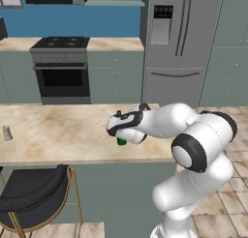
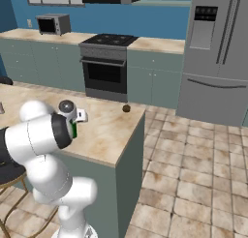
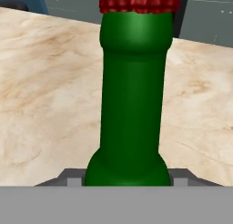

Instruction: Open the cabinet directly in front. Then move the beer and the cup to the dining counter with the candle on it.

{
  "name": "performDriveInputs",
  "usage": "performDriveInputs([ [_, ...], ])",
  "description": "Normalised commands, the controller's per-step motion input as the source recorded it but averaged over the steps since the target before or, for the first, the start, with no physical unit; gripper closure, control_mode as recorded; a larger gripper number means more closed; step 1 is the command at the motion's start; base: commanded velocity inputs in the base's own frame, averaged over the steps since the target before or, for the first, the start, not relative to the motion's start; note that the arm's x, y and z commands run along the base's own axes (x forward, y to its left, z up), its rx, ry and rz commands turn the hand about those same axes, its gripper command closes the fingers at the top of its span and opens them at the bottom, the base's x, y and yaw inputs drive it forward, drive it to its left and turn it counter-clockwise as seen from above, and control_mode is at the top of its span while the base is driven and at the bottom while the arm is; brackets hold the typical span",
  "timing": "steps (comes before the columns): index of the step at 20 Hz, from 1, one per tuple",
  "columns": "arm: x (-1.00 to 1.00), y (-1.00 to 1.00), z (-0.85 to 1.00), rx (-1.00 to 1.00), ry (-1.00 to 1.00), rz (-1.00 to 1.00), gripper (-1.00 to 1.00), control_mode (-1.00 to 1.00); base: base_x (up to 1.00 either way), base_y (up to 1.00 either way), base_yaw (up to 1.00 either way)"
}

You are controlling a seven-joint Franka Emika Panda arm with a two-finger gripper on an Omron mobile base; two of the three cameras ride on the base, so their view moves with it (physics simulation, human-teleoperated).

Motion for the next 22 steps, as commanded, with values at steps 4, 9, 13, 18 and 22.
performDriveInputs([
  [4,0.08,0.00,-0.07,-0.02,-0.06,0.00,1.00,-1.00,0.00,0.00,0.00],
  [9,0.05,0.00,-0.12,0.00,-0.07,0.00,1.00,-1.00,0.00,0.00,0.00],
  [13,0.00,0.00,-0.17,0.00,-0.04,0.00,1.00,-1.00,0.00,0.00,0.00],
  [18,0.00,0.00,-0.14,0.00,-0.02,0.00,1.00,-1.00,0.00,0.00,0.00],
  [22,0.00,0.00,-0.02,0.00,0.00,0.00,1.00,-1.00,0.00,0.00,0.00],
])
